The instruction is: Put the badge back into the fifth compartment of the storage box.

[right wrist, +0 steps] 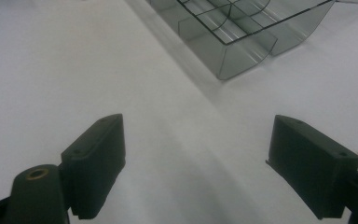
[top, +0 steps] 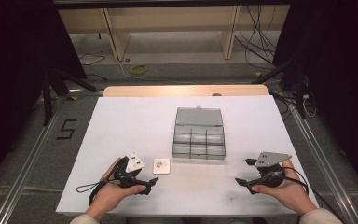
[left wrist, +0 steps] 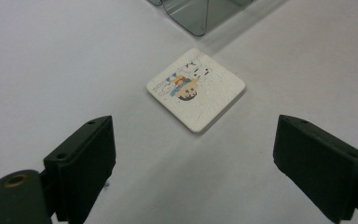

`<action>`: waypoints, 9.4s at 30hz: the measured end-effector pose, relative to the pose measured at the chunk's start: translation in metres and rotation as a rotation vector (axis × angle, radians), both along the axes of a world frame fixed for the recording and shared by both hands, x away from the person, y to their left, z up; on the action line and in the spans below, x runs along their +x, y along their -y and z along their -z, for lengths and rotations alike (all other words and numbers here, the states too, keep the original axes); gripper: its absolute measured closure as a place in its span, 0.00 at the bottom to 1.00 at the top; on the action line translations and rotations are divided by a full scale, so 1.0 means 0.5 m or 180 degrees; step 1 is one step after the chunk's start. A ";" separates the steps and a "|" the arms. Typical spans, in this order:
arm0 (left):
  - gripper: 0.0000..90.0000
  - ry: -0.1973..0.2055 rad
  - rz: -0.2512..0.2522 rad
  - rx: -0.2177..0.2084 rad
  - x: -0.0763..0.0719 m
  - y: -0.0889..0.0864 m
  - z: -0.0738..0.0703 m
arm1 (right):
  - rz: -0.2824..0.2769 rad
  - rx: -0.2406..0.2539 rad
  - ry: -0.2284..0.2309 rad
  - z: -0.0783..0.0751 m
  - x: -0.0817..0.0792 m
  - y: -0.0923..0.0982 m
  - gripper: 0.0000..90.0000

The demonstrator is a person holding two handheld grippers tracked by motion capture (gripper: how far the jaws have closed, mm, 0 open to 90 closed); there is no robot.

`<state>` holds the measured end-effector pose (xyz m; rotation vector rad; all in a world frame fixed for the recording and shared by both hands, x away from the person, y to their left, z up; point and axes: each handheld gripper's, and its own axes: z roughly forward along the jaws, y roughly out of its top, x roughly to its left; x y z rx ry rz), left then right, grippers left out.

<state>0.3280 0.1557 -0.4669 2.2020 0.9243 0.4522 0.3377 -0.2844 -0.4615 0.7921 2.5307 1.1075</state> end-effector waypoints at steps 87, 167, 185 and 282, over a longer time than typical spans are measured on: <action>0.36 -0.0538 0.0820 0.0401 0.122 0.087 0.028 | 0.0013 0.0121 -0.0055 0.006 0.009 -0.004 0.25; 0.36 0.0143 0.1015 0.0267 0.157 0.206 -0.114 | 0.0065 0.0124 -0.0040 0.004 0.010 -0.001 0.25; 0.36 0.0073 0.0861 0.0308 0.202 0.274 -0.093 | 0.0070 0.0131 -0.0024 0.003 0.010 0.000 0.25; 0.87 0.0047 0.0269 0.0243 0.238 0.309 -0.103 | 0.0069 0.0143 -0.0021 0.002 0.010 0.004 0.25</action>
